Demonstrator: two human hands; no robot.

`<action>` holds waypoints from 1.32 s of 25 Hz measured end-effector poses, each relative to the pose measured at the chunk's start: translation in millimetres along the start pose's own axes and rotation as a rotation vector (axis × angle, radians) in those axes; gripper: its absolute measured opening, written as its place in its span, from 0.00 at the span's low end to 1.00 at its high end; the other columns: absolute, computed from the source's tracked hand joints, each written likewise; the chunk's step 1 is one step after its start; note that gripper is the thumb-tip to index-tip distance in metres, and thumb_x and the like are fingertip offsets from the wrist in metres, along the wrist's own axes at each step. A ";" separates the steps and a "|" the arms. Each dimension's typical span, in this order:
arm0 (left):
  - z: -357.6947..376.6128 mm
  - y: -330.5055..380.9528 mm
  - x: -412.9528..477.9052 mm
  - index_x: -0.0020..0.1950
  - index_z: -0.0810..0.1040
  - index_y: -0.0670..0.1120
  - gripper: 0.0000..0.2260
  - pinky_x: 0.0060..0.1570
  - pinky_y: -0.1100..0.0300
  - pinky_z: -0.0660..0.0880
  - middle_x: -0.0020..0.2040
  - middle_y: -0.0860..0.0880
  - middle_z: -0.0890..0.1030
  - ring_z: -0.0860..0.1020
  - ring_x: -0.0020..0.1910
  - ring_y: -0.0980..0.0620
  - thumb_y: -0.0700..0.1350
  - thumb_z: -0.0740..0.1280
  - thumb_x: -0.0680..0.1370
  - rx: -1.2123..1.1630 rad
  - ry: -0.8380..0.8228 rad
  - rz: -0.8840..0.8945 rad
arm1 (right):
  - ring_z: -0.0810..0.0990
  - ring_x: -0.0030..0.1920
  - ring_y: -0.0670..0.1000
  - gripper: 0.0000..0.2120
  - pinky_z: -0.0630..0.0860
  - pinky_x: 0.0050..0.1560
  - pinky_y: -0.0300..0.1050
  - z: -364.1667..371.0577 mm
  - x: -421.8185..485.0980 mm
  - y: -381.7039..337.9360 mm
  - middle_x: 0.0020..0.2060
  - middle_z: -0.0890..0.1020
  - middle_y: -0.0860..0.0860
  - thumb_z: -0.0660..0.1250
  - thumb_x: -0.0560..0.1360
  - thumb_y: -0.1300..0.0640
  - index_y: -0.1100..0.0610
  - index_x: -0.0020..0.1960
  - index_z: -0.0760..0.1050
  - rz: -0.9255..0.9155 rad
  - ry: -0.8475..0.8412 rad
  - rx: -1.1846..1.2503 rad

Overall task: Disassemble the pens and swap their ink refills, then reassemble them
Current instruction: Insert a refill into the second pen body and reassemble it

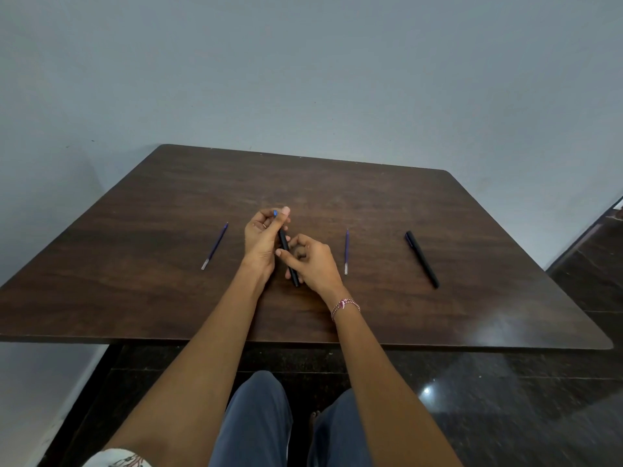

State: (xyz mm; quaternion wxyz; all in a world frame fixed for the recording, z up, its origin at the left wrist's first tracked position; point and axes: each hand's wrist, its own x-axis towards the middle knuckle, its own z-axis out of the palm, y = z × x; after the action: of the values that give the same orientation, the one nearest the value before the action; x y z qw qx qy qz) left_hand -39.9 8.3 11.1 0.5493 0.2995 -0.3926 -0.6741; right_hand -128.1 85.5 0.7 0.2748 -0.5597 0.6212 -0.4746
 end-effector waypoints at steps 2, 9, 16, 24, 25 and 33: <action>-2.4 0.3 -0.8 0.52 0.79 0.45 0.09 0.34 0.64 0.76 0.42 0.47 0.82 0.77 0.35 0.57 0.47 0.62 0.79 0.016 -0.066 -0.041 | 0.75 0.21 0.39 0.08 0.69 0.23 0.31 0.2 -0.2 0.3 0.27 0.80 0.51 0.70 0.74 0.55 0.57 0.47 0.74 0.006 0.019 0.003; 0.5 2.1 -4.2 0.50 0.82 0.42 0.11 0.36 0.62 0.78 0.39 0.46 0.85 0.81 0.35 0.54 0.35 0.60 0.77 -0.006 -0.104 -0.034 | 0.78 0.23 0.45 0.09 0.72 0.24 0.35 -0.6 1.4 3.7 0.25 0.78 0.48 0.71 0.74 0.55 0.58 0.45 0.73 0.004 0.088 0.043; -2.2 2.2 -3.9 0.51 0.82 0.44 0.08 0.40 0.63 0.79 0.41 0.48 0.85 0.83 0.41 0.53 0.35 0.66 0.76 -0.083 -0.107 -0.036 | 0.79 0.24 0.45 0.08 0.72 0.24 0.36 -1.6 0.5 2.4 0.24 0.77 0.47 0.70 0.74 0.55 0.55 0.43 0.72 -0.012 0.094 0.102; -0.2 3.8 -4.6 0.52 0.81 0.48 0.10 0.32 0.68 0.73 0.44 0.55 0.83 0.77 0.37 0.60 0.36 0.68 0.75 -0.012 -0.161 -0.027 | 0.79 0.24 0.52 0.13 0.70 0.23 0.39 -1.8 0.1 2.0 0.22 0.75 0.46 0.70 0.74 0.55 0.49 0.38 0.67 -0.005 0.092 0.068; -0.3 3.8 -4.5 0.53 0.81 0.48 0.10 0.32 0.68 0.72 0.44 0.54 0.81 0.76 0.38 0.60 0.37 0.68 0.75 -0.002 -0.162 -0.026 | 0.79 0.24 0.51 0.13 0.70 0.23 0.38 -1.9 0.1 2.1 0.22 0.75 0.46 0.70 0.74 0.55 0.48 0.38 0.67 -0.007 0.092 0.070; -2.9 2.6 -2.5 0.51 0.83 0.46 0.09 0.38 0.64 0.76 0.42 0.49 0.85 0.81 0.40 0.57 0.40 0.63 0.78 0.038 -0.188 -0.076 | 0.80 0.25 0.50 0.08 0.71 0.23 0.38 -0.7 1.0 3.4 0.23 0.77 0.47 0.69 0.75 0.55 0.53 0.42 0.70 -0.002 0.093 0.077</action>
State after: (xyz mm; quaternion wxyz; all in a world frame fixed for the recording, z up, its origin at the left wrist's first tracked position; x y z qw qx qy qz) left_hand -35.6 9.9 11.8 0.4783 0.2601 -0.4437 -0.7118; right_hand -130.5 84.5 -1.9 0.2664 -0.5268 0.6139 -0.5241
